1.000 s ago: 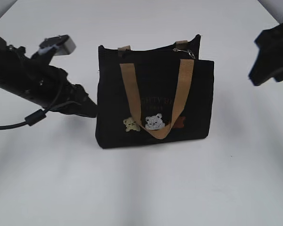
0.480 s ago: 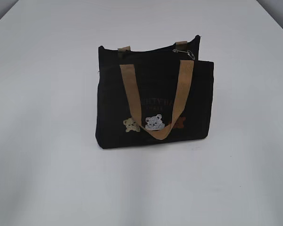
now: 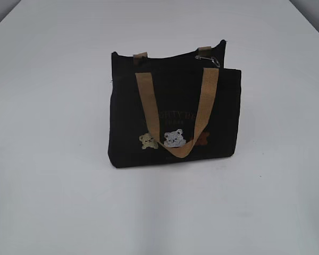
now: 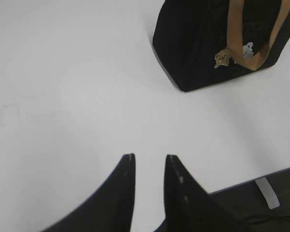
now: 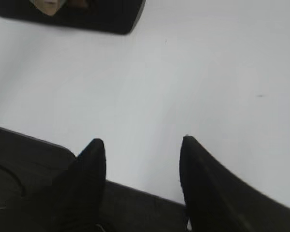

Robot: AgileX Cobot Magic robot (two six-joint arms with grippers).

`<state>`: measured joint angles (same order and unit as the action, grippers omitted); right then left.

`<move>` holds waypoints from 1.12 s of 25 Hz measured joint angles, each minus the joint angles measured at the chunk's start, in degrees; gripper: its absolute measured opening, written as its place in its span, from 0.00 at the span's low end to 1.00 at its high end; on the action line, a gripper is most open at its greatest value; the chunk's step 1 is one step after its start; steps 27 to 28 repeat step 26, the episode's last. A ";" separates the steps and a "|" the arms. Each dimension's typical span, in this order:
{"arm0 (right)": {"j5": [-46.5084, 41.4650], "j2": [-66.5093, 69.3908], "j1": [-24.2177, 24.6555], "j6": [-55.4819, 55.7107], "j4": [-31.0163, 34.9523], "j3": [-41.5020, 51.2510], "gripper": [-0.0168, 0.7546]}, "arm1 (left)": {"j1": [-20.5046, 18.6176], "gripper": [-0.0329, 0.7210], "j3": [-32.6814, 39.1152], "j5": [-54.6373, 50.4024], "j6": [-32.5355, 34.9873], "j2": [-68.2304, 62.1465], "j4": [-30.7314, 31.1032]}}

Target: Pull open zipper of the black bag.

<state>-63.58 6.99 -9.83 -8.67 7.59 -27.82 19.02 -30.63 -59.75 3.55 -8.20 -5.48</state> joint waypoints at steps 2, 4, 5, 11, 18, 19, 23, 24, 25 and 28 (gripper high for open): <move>0.19 -3.39 0.00 0.00 0.00 0.00 0.50 | 0.00 0.24 0.32 -0.76 0.00 3.99 0.48; 0.26 -6.33 0.00 0.00 -0.02 0.00 0.47 | 0.00 0.24 0.32 -0.82 0.00 7.27 0.54; 0.26 -7.05 0.00 0.00 -0.07 0.00 0.46 | 0.00 0.24 0.32 -1.04 0.00 8.24 0.60; 0.58 -7.40 0.37 0.00 0.96 0.00 0.40 | -0.62 0.24 0.37 -1.02 -0.02 8.37 0.67; 0.65 -7.40 8.30 0.00 1.41 0.00 0.40 | -13.50 0.24 0.37 -1.09 -0.02 8.72 0.67; 0.65 -7.40 8.56 0.00 1.41 0.00 0.39 | -14.39 0.24 0.37 -1.02 -0.02 8.72 0.67; 0.69 -7.40 8.67 0.00 1.46 0.00 0.39 | -15.00 0.24 0.37 -1.02 -0.02 8.72 0.67; 0.69 -7.40 8.67 0.00 1.46 0.00 0.39 | -15.00 0.24 0.37 -1.02 -0.02 8.72 0.67; 0.69 -7.40 8.67 0.00 1.46 0.00 0.39 | -15.00 0.24 0.37 -1.02 -0.02 8.72 0.67; 0.69 -7.40 8.67 0.00 1.46 0.00 0.39 | -15.00 0.24 0.37 -1.02 -0.02 8.72 0.67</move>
